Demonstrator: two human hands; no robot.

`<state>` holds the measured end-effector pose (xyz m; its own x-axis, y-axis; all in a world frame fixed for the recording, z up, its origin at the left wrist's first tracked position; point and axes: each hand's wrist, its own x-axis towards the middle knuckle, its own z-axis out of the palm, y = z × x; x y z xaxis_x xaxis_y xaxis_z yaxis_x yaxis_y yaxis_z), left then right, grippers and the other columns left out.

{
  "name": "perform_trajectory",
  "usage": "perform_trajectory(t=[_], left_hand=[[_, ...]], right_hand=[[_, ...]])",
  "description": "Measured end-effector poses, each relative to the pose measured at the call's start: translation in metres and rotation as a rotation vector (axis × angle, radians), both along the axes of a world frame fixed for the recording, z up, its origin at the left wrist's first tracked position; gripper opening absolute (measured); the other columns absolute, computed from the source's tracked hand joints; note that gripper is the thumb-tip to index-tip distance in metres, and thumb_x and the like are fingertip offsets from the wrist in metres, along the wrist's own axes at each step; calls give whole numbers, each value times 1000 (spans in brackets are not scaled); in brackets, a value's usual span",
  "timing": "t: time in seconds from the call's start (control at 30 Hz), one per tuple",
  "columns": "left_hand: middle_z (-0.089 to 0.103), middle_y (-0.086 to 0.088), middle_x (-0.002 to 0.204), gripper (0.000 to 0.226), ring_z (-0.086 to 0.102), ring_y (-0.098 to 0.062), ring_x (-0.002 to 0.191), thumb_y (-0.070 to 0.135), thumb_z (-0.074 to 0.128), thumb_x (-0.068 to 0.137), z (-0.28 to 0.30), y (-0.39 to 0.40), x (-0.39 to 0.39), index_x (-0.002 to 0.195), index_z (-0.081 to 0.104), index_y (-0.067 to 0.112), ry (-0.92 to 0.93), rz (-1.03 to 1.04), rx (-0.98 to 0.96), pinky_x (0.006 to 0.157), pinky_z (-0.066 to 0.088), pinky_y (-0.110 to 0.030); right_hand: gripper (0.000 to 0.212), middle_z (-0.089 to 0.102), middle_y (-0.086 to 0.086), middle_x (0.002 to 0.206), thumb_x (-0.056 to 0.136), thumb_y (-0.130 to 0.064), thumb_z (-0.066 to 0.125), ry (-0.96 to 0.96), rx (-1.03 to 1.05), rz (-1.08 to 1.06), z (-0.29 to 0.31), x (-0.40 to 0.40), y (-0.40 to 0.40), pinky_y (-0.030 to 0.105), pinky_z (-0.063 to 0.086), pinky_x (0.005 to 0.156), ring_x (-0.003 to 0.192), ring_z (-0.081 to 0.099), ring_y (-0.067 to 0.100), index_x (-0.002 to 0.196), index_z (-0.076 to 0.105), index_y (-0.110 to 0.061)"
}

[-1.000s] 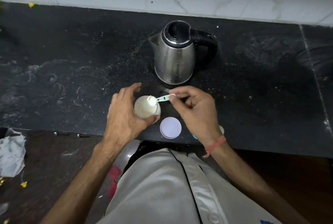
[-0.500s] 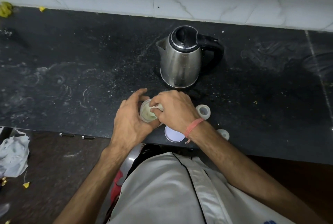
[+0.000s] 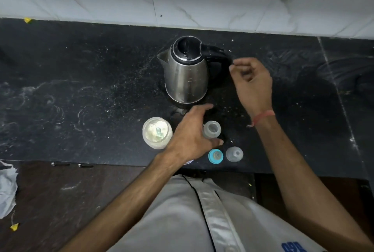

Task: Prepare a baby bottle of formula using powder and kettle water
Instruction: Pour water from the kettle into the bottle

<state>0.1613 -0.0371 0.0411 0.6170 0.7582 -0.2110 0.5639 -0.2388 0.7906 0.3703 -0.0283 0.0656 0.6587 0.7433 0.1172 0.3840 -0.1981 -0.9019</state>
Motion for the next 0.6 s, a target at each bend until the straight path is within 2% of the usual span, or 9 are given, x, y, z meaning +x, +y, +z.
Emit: perform_trajectory(t=[0.07,0.13,0.23,0.37,0.47,0.53,0.6], left_hand=[[53,6,156,101,54,-15,143,35,103,72,-7,0,12,158,50,28,99,-26,55,120,47,-41],[62,8,146,80,63,-17,133,33,99,76,-12,1,16,146,59,34,166,-26,86,113,52,-41],[73,14,123,51,72,-16,112,37,92,81,-14,1,16,124,65,43,229,21,71,101,58,-43],[75,13,121,50,74,-20,110,36,87,84,-13,2,14,125,61,45,240,104,124,98,59,-43],[73,11,127,53,73,-23,113,31,87,85,-14,4,10,130,61,42,262,102,194,97,59,-44],[72,9,129,54,72,-25,114,31,86,85,-15,6,9,133,62,39,277,101,203,96,59,-43],[73,7,129,50,72,-27,113,32,84,88,-15,6,10,132,63,38,273,118,216,95,59,-43]], right_hand=[[23,72,-8,116,100,-38,76,-8,7,-27,-1,3,12,16,56,82,91,69,-2,121,73,-28],[27,68,-9,125,100,-46,73,-22,-7,-25,-2,2,25,20,56,93,105,67,2,123,71,-32],[24,71,-16,116,104,-51,67,40,-41,63,-1,-3,43,27,57,102,108,66,-1,114,74,-31],[43,69,-15,89,106,-64,57,36,-119,188,-1,1,60,25,51,84,85,64,0,93,72,-26],[56,66,-5,80,102,-72,55,41,-138,266,-3,8,76,36,59,84,80,66,14,81,64,-21],[61,55,2,77,100,-71,59,123,-131,303,-1,9,84,39,57,70,69,56,15,78,54,-14],[57,52,7,77,99,-66,63,223,-110,329,-1,10,88,34,52,55,59,51,15,83,59,-12]])
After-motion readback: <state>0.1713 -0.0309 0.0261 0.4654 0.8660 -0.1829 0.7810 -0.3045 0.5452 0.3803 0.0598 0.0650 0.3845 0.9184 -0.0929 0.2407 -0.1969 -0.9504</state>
